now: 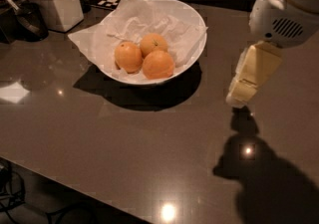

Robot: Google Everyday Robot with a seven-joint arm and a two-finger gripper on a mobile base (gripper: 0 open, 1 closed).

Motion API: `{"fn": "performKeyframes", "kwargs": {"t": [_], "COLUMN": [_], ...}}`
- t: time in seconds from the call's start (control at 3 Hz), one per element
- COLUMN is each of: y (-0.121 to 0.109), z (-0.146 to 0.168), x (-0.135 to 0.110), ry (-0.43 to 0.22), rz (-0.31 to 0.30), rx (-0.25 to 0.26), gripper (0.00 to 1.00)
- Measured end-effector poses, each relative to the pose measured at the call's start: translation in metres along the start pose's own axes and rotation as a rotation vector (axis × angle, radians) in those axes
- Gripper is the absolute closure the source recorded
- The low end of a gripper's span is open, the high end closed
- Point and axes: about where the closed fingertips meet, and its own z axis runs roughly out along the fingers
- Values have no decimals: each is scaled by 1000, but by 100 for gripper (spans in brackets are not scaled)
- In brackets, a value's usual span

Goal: Pick orange from white bowl

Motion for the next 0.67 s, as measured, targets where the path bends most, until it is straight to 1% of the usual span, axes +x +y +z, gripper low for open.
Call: {"fn": "performKeyframes", "kwargs": {"t": [0.33,0.67], "y": [27,28], "z": [6,1], "x": [-45,-49], "ry": [27,15], "rz": [33,114], "rx": [29,42], "gripper": [0,0]}}
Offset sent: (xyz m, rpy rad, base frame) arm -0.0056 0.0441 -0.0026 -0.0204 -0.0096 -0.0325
